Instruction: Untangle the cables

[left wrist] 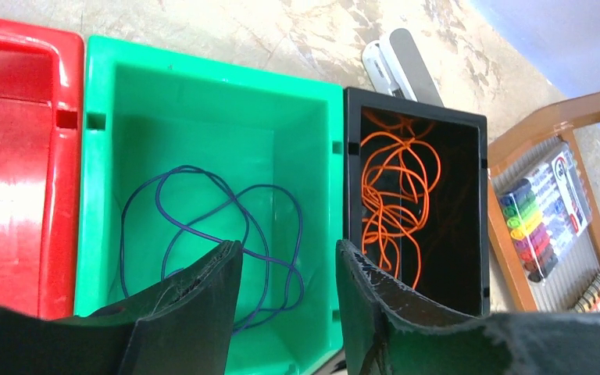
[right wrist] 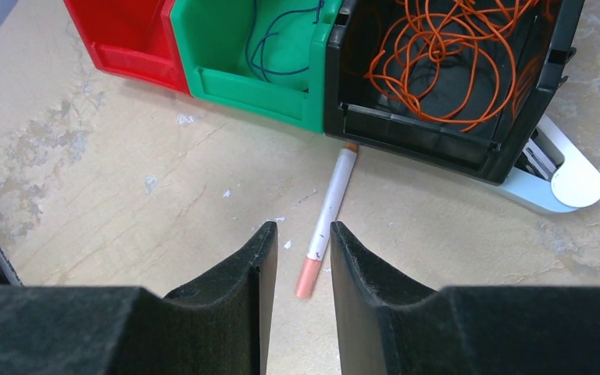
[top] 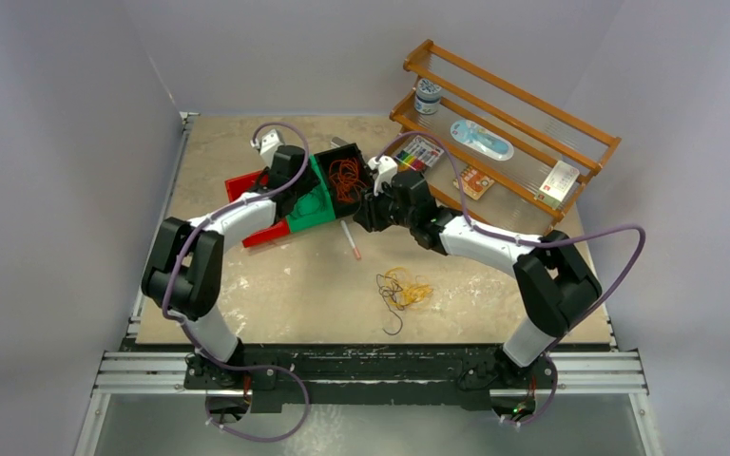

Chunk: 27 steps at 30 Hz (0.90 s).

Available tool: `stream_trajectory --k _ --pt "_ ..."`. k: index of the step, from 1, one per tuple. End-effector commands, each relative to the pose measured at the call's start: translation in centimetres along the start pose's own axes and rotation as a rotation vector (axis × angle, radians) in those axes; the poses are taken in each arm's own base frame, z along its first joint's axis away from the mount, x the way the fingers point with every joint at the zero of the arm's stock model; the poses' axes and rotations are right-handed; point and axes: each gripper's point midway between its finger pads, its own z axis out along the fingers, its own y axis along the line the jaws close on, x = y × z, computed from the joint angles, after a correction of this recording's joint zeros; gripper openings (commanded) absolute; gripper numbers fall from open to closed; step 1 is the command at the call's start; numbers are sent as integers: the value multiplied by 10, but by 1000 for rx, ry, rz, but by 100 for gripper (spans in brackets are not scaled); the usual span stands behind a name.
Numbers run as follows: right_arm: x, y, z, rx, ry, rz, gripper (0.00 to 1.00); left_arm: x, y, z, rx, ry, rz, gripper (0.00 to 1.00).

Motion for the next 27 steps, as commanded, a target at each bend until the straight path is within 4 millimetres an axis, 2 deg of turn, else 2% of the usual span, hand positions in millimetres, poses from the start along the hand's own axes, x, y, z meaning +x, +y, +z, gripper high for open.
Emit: stream_trajectory --k 1,6,10,15,20,23,25,27 --pt "-22 3 -10 1 -75 0 33 -25 -9 13 -6 -59 -19 46" --pt "-21 2 -11 9 -78 2 34 -12 2 21 -34 -31 -6 42" --pt "-22 2 -12 8 -78 -1 33 6 9 28 -34 16 1 32" --pt "-25 3 -15 10 -85 -3 33 15 13 31 -40 37 9 29" --pt "-36 0 -28 50 -129 1 34 -5 5 19 -23 -7 12 31" --pt "-48 -6 -40 95 -166 8 36 -23 -5 5 1 -45 13 38" --pt "-38 -13 -45 132 -150 17 38 -33 -9 -6 16 -62 14 44" --pt "-34 -18 -51 155 -131 26 41 -42 -13 -18 31 -75 14 55"
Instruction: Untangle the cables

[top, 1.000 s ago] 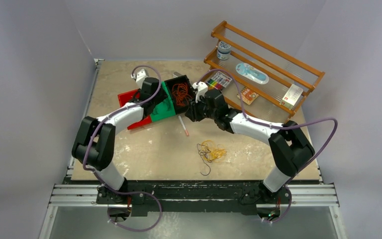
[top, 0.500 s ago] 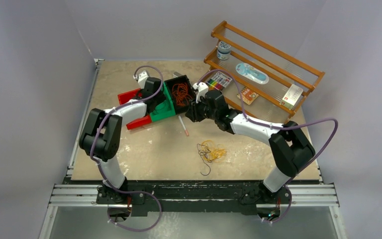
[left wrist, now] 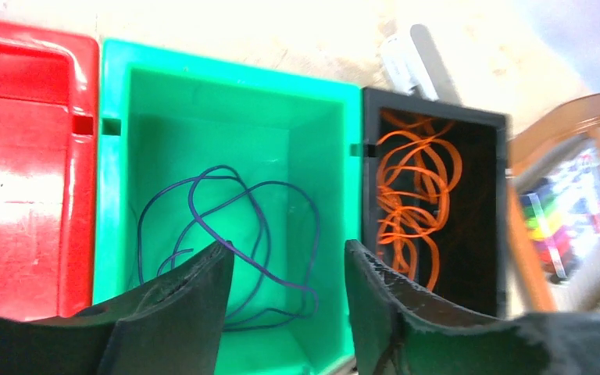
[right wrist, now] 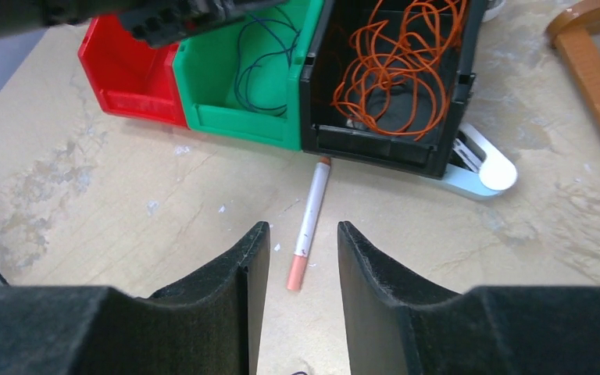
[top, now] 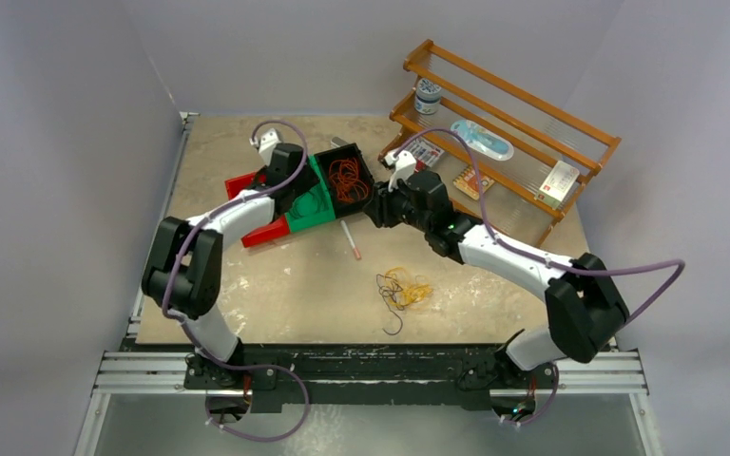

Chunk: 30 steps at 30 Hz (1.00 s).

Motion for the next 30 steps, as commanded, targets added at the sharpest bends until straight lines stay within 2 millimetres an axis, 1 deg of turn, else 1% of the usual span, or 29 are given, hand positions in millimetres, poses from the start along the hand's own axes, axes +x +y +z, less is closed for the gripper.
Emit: stream_trajectory --k 1,5,9,11,13,15,17,19,20,21,23,25,27,30 --pt "-5 -16 -16 87 -14 25 42 -50 -21 -39 79 -113 -19 60" --pt "4 -20 -30 113 8 48 44 -49 -17 -55 97 -105 -16 67" --pt "25 -17 -42 88 89 48 45 -42 -14 -71 132 -82 4 68" --pt "37 -13 -51 67 147 49 45 -35 -19 -81 186 -63 50 67" --pt "49 -12 -60 57 187 67 44 -25 -29 -95 246 -45 108 67" --pt "58 -12 -70 70 215 95 44 -9 -43 -110 310 -19 177 65" --pt "68 -15 -78 93 237 138 43 17 -58 -129 387 15 263 64" --pt "78 -17 -84 99 257 187 42 51 -69 -146 470 77 339 63" --pt "83 -16 -86 90 269 206 42 68 -70 -152 502 111 360 62" --pt "87 -13 -89 71 284 224 42 84 -68 -155 520 142 375 62" --pt "92 2 -95 -21 301 225 42 112 -60 -161 539 194 391 60" --pt "99 16 -104 -115 325 204 44 133 -48 -162 537 231 389 59" --pt "104 18 -107 -150 332 170 47 146 -38 -162 532 256 376 58" --pt "116 20 -112 -166 370 173 49 150 -32 -161 525 257 359 57"
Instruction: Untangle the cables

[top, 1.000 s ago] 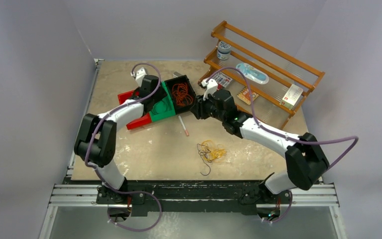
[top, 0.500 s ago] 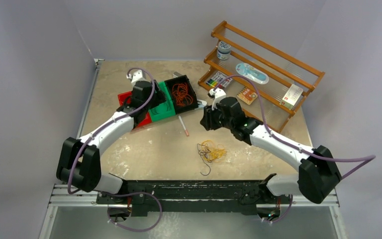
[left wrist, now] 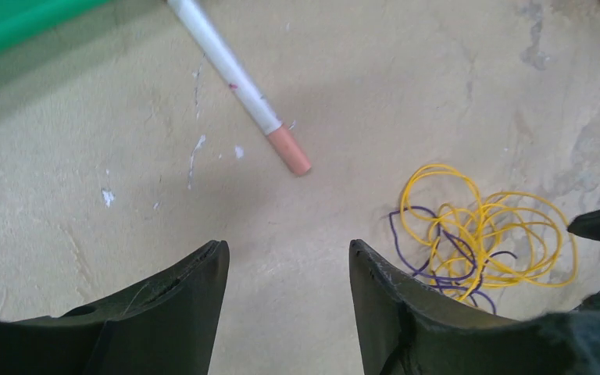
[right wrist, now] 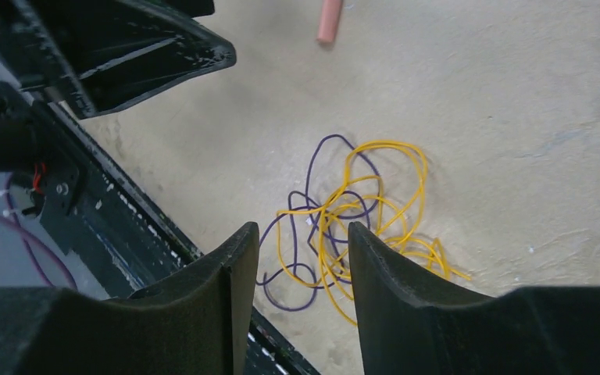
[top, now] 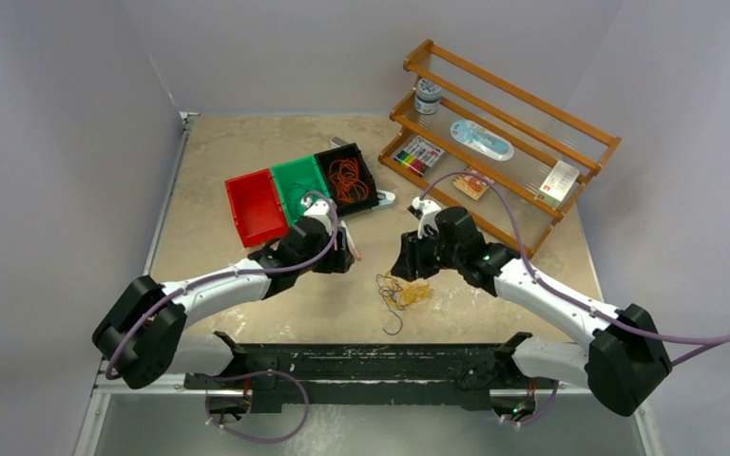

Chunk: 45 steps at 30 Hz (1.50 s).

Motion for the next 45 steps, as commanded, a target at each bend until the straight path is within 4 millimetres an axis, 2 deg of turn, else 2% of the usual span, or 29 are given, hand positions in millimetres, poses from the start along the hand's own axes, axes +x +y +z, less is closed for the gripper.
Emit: stream_trajectory --k 1,4,8,13,18,22,25,27,31,36,40,45 --pt "10 16 -5 -105 29 -33 50 -14 -12 -4 60 -72 -32 57" --pt "13 17 -1 -117 47 -24 54 -17 -12 -5 56 -85 -23 57" --pt "27 10 11 -100 108 1 55 -18 -15 -6 70 -83 -12 57" --pt "43 -8 26 -29 150 43 50 -18 -19 -5 93 -79 -4 56" --pt "45 -17 47 -6 137 87 40 -20 -21 -3 101 -84 -1 56" --pt "51 -16 52 -22 122 145 19 -19 -25 -2 120 -87 -6 56" --pt "44 -18 50 -15 58 179 5 -18 -29 -3 151 -86 -8 56" --pt "39 -19 48 -31 19 201 0 -17 -32 -3 173 -86 -8 56" --pt "26 -23 42 -70 -56 258 0 -16 -40 -2 219 -81 -5 58" --pt "6 -38 35 -32 -161 336 0 -13 -56 -3 308 -68 -11 62" --pt "0 -46 39 2 -185 378 0 -7 -70 2 361 -42 -5 63" --pt "-2 -51 44 24 -195 407 0 11 -81 10 397 13 36 63"
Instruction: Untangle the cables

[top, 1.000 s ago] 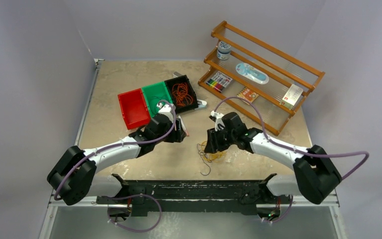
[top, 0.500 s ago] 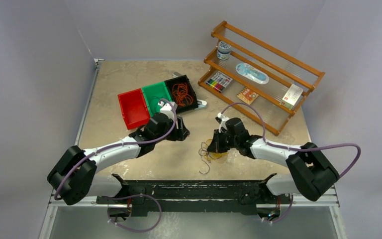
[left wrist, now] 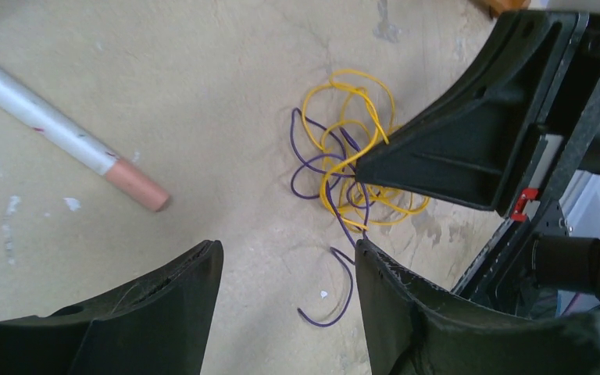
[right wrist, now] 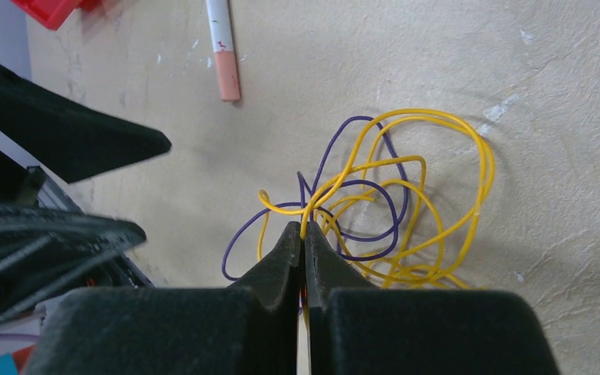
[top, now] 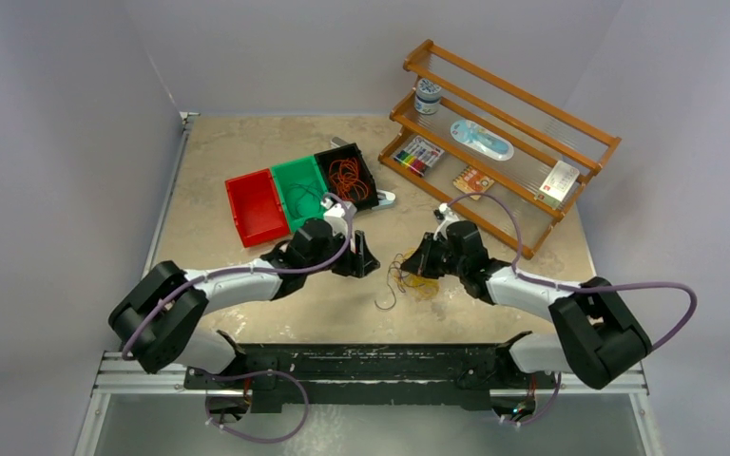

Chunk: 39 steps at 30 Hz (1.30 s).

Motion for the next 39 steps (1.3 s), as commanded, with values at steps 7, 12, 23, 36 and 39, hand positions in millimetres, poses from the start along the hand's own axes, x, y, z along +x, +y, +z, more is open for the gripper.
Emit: stream_trajectory --k 7,12,23,36,39 --pt "-17 0 8 7 -63 38 0 14 -40 22 130 42 66 60" --pt "-15 -1 8 6 -59 39 0 17 -41 32 123 43 59 58" --pt "-19 -3 4 28 -86 30 0 9 -36 46 79 25 59 0" --pt "-33 -22 -7 147 -173 5 25 -43 -28 0 -139 -11 201 0" --pt "-31 -25 -5 152 -170 4 31 -59 -29 -9 -179 -36 216 0"
